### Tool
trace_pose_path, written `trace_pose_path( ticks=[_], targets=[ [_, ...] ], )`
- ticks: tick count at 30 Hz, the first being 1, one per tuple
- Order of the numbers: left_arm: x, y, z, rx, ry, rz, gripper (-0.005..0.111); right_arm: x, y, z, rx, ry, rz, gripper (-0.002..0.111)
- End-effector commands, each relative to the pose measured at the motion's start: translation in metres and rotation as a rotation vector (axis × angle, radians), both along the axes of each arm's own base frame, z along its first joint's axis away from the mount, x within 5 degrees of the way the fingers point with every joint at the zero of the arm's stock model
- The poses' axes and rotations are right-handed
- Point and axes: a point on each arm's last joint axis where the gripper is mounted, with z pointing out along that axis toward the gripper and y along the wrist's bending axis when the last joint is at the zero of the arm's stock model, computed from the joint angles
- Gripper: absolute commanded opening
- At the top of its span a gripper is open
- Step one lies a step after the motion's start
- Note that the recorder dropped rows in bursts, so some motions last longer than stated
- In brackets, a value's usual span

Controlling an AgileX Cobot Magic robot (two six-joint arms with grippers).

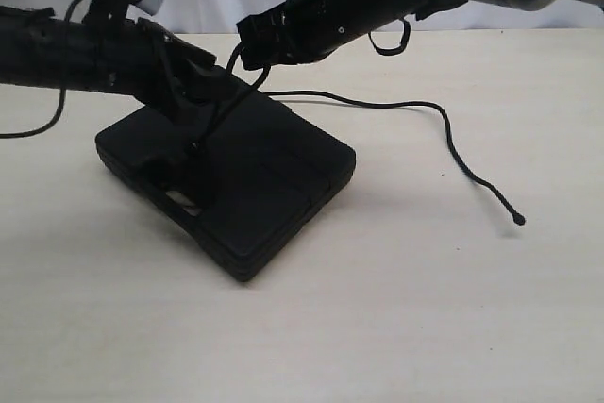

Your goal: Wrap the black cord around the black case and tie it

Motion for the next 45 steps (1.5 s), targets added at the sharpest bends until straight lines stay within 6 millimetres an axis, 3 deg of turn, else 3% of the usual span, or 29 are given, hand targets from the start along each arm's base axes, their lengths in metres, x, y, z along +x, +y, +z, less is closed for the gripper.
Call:
trace_pose_path(
  ticks=[1,3,5,7,14,18,20,22,28,32,35,38,41,45],
  targets=[
    [0.016,0.0,-0.008,0.04,-0.007,0.132,0.052,0.001,0.0,0.003,-0.003,-0.019,0.013,0.005],
    [0.019,0.001,-0.012,0.048,0.002,0.139,0.041,0.0,0.0,0.002,-0.005,-0.018,0.015,0.005],
    [0.023,0.001,-0.014,0.051,0.003,0.143,0.014,-0.002,-0.001,0.0,-0.036,-0.013,0.046,0.005],
    [0.028,0.003,-0.009,0.064,-0.017,0.162,0.0,-0.006,-0.003,-0.003,-0.086,-0.003,0.094,0.005],
    [0.034,0.004,-0.003,0.075,-0.038,0.181,0.0,-0.015,-0.018,0.019,-0.242,-0.06,0.104,0.005],
    [0.034,0.004,-0.003,0.075,-0.038,0.181,0.0,-0.017,-0.018,0.022,-0.216,0.006,0.043,0.026],
    [0.034,0.004,-0.003,0.075,-0.038,0.181,0.0,-0.018,-0.02,0.025,-0.192,0.077,-0.014,0.049],
    [0.033,0.004,-0.004,0.076,-0.034,0.181,0.0,-0.019,-0.026,0.033,-0.209,0.081,-0.029,0.056],
    [0.033,0.004,-0.004,0.076,-0.034,0.181,0.0,-0.02,-0.067,0.064,-0.502,-0.012,-0.15,0.056],
    [0.033,0.004,-0.005,0.077,-0.034,0.183,0.0,-0.016,-0.1,0.067,-0.666,0.005,-0.283,0.056],
    [0.033,0.004,-0.005,0.077,-0.034,0.183,0.0,-0.01,-0.128,0.053,-0.716,0.127,-0.351,0.056],
    [0.032,0.003,-0.004,0.069,-0.035,0.173,0.0,-0.001,-0.155,0.026,-0.745,0.27,-0.379,0.056],
    [0.029,-0.002,-0.004,0.071,-0.048,0.088,0.0,0.01,-0.167,-0.004,-0.771,0.339,-0.369,0.056],
    [0.024,-0.007,-0.002,0.04,-0.055,0.011,0.0,0.023,-0.166,-0.039,-0.787,0.358,-0.337,0.056]
  ],
)
